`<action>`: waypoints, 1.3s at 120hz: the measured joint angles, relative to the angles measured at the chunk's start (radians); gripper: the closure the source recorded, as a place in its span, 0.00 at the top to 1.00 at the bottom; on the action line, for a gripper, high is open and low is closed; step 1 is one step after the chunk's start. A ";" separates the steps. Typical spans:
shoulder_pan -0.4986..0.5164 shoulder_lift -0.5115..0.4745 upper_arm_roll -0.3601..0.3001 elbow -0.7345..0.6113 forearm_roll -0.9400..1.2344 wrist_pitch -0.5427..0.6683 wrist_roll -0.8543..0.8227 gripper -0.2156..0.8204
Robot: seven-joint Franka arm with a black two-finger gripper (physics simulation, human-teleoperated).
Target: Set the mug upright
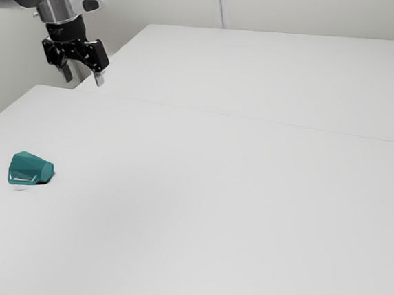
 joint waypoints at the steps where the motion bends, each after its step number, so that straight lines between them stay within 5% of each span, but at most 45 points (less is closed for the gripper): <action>1: 0.005 0.000 0.000 0.000 0.000 0.000 0.001 0.78; 31: 0.164 0.020 0.008 -0.001 -0.001 0.003 0.050 0.78; 75: 0.282 0.071 0.128 0.002 -0.043 0.023 0.195 0.78; 131: 0.529 0.078 0.132 -0.110 -0.240 0.176 0.513 0.78; 156: 0.604 0.106 0.189 -0.126 -0.289 0.231 0.653 0.78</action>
